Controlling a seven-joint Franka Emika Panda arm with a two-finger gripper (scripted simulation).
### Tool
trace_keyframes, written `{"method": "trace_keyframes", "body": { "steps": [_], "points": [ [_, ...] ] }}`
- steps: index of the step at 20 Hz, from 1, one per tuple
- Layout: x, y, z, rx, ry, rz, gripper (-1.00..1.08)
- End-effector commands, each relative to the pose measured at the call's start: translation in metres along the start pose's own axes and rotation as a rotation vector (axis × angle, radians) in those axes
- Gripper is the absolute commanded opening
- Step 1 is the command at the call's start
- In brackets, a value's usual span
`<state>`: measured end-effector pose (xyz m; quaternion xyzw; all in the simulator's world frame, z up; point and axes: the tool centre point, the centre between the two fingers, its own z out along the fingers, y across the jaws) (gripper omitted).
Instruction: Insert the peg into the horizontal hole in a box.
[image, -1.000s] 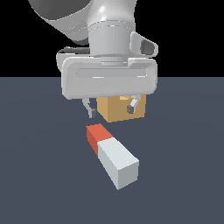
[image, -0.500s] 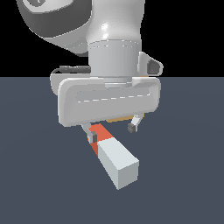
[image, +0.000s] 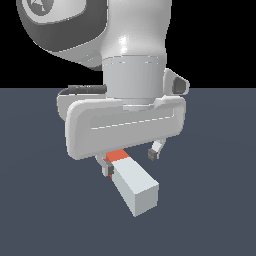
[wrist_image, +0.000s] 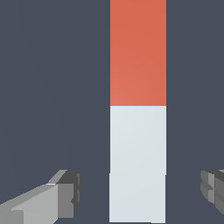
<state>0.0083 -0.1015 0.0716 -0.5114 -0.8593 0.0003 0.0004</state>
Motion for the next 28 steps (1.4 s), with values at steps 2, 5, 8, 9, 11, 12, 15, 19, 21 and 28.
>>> {"method": "trace_keyframes", "body": {
  "steps": [2,5,8,9,11,12,15,19,21,28],
  "points": [
    [0.001,0.001,-0.001,-0.001,0.000,0.002,1.00],
    [0.001,0.001,-0.001,-0.001,0.000,0.003,1.00],
    [0.001,0.001,0.002,-0.001,0.000,0.003,1.00],
    [0.001,0.001,0.005,-0.001,0.000,0.003,1.00],
    [0.001,0.001,0.013,-0.001,0.000,0.003,1.00],
    [0.002,0.001,0.018,-0.001,0.000,0.003,1.00],
    [0.002,0.000,0.034,-0.001,0.000,0.003,1.00],
    [0.002,0.001,0.047,-0.001,0.000,0.003,1.00],
    [0.002,0.001,0.048,-0.001,0.000,0.004,1.00],
    [0.001,0.001,0.048,-0.001,0.000,0.004,-1.00]
  ]
}}
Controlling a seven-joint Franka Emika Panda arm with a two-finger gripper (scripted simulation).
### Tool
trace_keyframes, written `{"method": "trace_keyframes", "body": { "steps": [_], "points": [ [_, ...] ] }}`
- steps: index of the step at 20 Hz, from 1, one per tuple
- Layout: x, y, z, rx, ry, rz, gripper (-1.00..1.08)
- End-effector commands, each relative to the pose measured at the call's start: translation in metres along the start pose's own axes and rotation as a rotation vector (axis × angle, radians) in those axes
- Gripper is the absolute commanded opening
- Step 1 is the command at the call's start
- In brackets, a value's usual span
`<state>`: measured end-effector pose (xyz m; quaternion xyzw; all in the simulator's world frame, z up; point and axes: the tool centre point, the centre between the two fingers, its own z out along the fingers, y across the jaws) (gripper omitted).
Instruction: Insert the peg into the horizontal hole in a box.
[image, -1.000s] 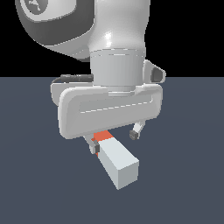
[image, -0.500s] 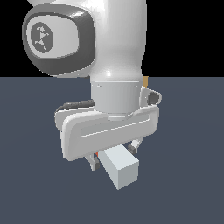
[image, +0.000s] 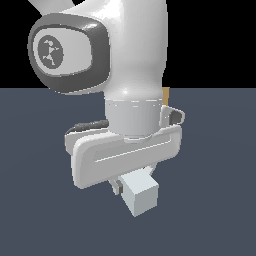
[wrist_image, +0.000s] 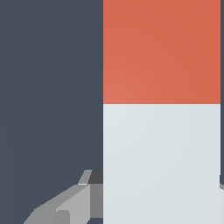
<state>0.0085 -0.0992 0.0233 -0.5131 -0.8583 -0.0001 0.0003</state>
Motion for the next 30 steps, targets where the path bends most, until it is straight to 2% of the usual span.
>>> {"method": "trace_keyframes", "body": {
  "steps": [1,8,13,30],
  "points": [
    [0.000,0.000,0.000,0.000,-0.001,0.000,-1.00],
    [0.001,0.003,-0.002,0.000,0.000,0.002,-1.00],
    [0.011,0.019,-0.013,0.000,0.000,0.014,-1.00],
    [0.061,0.128,-0.084,0.000,0.000,0.097,-1.00]
  ]
}}
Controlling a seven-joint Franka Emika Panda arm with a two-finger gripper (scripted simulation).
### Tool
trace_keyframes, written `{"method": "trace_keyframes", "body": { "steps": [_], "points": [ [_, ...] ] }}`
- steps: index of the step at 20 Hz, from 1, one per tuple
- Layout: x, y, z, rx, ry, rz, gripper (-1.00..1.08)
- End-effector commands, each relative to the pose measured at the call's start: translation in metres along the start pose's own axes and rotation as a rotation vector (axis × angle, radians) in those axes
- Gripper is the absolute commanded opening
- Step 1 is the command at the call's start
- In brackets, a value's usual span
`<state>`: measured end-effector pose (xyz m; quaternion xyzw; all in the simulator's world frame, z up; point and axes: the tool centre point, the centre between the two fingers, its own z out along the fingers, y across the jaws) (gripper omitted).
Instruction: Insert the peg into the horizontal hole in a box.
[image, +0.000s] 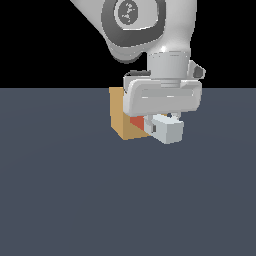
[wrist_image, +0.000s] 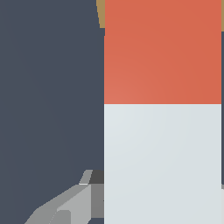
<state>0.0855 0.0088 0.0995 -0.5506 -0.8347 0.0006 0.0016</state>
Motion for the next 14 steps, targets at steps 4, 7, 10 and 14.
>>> {"method": "trace_keyframes", "body": {
  "steps": [4,7,10,14],
  "points": [
    [0.009,0.024,-0.017,-0.003,-0.002,0.019,-1.00],
    [0.012,0.031,-0.021,-0.003,-0.002,0.024,-1.00],
    [0.014,0.035,-0.024,-0.003,-0.002,0.028,-1.00],
    [0.014,0.037,-0.025,-0.003,-0.002,0.029,-1.00]
  ]
}}
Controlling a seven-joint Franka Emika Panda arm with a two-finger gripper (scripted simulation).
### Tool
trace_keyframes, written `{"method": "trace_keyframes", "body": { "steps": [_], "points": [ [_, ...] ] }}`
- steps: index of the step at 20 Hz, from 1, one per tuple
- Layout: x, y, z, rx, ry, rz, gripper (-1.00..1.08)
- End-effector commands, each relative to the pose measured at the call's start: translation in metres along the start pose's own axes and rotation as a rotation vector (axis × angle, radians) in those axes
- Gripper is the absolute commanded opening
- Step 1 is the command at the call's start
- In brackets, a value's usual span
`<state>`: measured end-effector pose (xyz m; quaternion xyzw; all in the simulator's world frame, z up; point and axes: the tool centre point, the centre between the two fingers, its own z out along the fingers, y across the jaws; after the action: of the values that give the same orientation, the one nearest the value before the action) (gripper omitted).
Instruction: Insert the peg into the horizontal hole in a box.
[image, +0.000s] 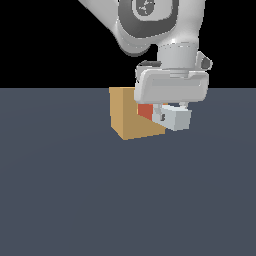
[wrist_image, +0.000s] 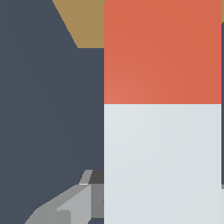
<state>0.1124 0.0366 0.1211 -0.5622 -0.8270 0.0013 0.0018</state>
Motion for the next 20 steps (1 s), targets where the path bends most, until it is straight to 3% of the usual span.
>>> {"method": "trace_keyframes", "body": {
  "steps": [1,20],
  "points": [
    [-0.0010,0.0016,-0.0029,-0.004,-0.001,0.001,-1.00],
    [0.0072,0.0005,-0.0020,-0.004,-0.001,-0.002,-1.00]
  ]
}}
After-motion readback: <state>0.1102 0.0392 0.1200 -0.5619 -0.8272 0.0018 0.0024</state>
